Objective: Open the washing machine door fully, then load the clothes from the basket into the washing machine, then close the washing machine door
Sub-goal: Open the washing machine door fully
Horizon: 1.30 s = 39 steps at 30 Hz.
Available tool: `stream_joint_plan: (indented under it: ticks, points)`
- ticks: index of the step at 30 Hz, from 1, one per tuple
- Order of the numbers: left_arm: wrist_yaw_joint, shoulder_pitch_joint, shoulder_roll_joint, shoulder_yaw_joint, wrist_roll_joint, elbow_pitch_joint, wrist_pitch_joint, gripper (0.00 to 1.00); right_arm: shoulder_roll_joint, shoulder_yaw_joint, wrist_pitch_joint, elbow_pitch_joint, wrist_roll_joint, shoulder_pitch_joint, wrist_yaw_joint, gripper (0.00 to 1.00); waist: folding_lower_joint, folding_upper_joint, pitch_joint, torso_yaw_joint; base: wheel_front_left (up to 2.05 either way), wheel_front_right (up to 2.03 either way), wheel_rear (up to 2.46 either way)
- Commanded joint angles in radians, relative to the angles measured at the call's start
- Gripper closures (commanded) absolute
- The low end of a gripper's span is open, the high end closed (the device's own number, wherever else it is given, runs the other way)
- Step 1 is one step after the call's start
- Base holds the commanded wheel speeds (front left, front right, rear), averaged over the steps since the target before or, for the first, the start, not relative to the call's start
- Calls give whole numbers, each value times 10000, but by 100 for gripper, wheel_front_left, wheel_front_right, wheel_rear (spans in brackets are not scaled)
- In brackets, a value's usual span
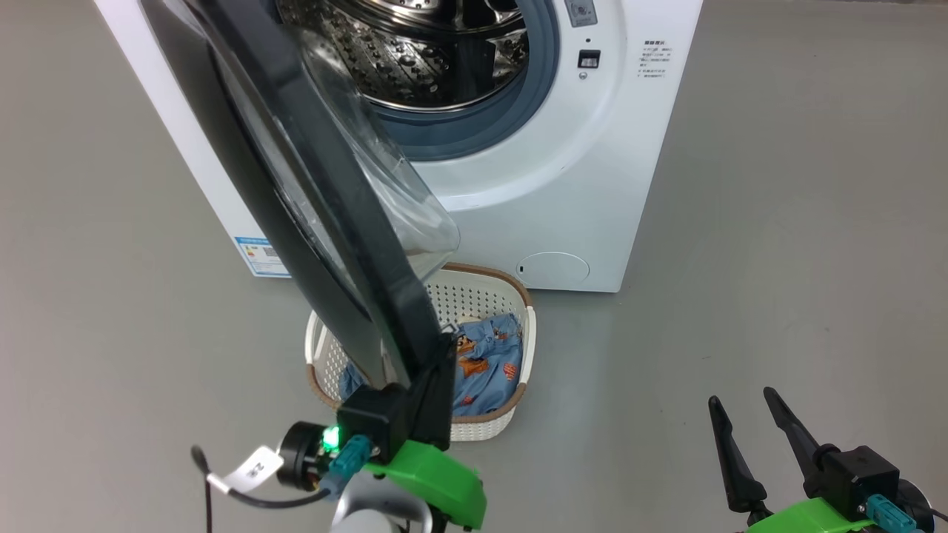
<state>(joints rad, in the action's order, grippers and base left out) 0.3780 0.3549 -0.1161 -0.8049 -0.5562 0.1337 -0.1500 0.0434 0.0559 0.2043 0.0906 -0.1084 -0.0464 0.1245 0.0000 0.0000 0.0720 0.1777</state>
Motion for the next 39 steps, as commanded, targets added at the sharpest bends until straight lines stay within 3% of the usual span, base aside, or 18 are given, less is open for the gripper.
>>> stream_joint_plan:
  ticks: [1, 14, 25, 39]
  points:
    - [246, 84, -370, 515, 11, -174, -42, 100, 68, -246, 106, -217, -69, 165, 62, 0, 0, 0, -2, 9, 0, 0, 0]
    - [456, 56, -646, 531, 215, -717, -204, 100, 68, -205, 137, -228, -125, 255, 62, 0, 0, 0, 217, 155, 0, 0, 0]
    - [186, 449, -533, 544, 170, -170, -451, 100, 68, -204, 162, -145, -177, 377, 62, 0, 0, 0, 368, 131, 0, 0, 0]
    - [827, -114, -779, 686, 366, -785, -670, 100, 68, -35, 35, -243, -47, 295, 62, 0, 0, 0, 355, 812, 0, 0, 0]
